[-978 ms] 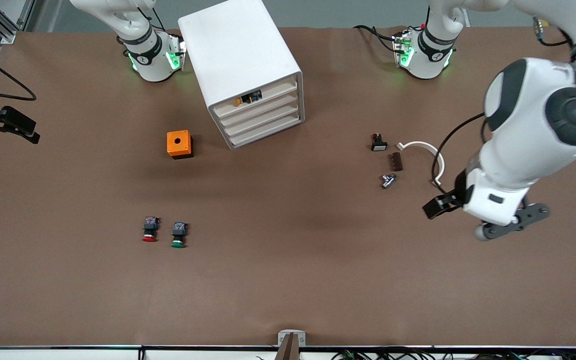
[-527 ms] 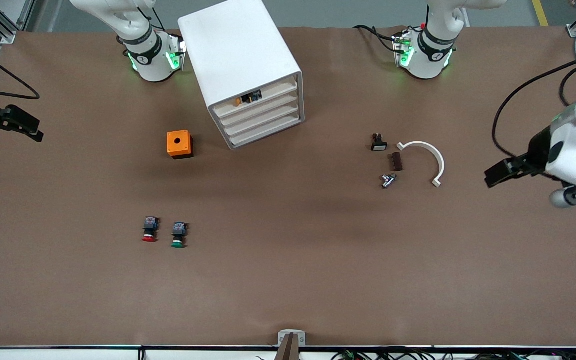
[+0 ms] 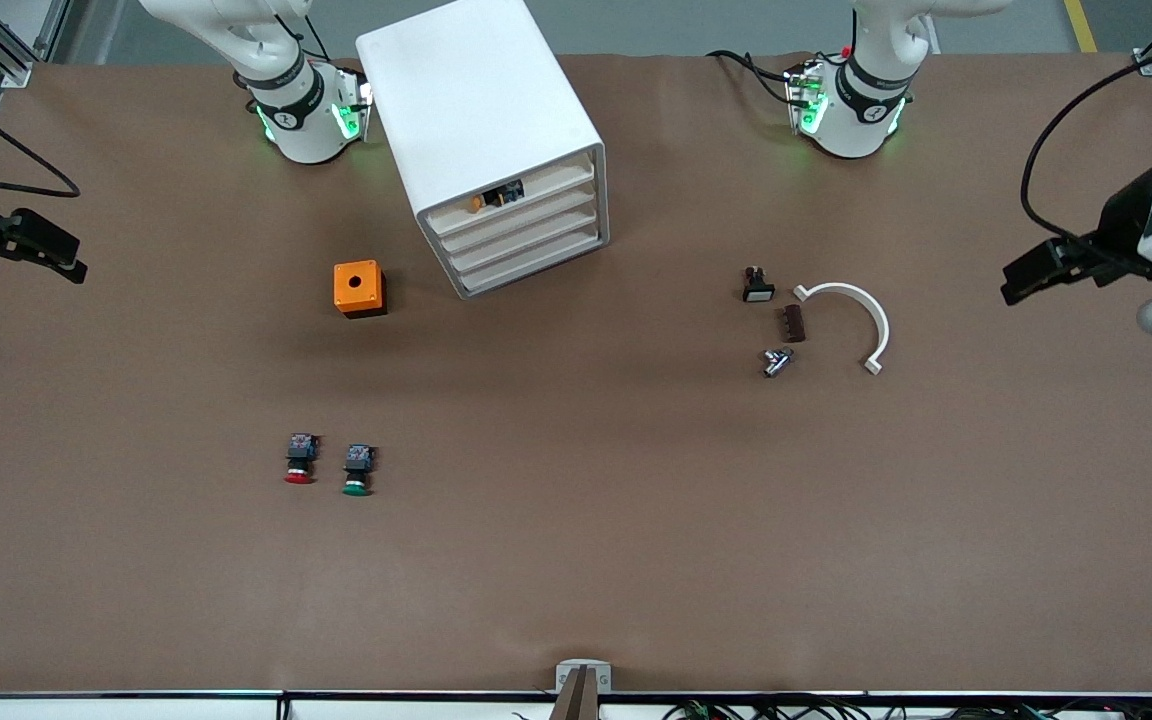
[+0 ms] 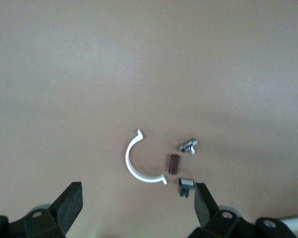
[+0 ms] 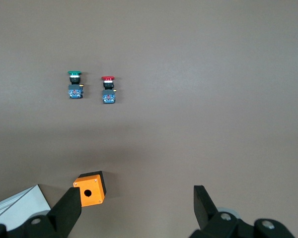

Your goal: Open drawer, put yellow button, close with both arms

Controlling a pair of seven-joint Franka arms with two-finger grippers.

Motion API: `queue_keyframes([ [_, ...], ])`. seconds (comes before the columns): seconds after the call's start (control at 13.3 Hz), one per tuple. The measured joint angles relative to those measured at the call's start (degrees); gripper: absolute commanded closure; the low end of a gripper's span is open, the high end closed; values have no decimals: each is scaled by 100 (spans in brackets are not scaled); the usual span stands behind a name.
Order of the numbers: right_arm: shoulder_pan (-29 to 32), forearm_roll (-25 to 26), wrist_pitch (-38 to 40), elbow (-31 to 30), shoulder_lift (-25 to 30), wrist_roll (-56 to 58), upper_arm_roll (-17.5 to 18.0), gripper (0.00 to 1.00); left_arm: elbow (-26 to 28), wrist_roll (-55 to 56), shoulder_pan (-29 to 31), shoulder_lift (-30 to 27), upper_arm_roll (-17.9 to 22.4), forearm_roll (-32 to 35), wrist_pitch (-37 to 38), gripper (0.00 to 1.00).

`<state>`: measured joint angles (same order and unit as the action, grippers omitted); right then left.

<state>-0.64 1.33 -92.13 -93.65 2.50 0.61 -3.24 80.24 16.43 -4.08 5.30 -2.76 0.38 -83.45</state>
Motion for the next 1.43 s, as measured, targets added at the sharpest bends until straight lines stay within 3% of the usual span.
queue_keyframes([
  [0.23,-1,0,21,1,0,1,26,0,675,-286,166,-619,-54,-14,-26,1],
  [0.45,-21,-1,22,1,0,2,39,0,1004,-298,371,-895,-187,-14,-70,1],
  [1.43,-44,-1,21,0,-4,51,45,0,1045,-301,470,-923,-267,-14,-98,1],
])
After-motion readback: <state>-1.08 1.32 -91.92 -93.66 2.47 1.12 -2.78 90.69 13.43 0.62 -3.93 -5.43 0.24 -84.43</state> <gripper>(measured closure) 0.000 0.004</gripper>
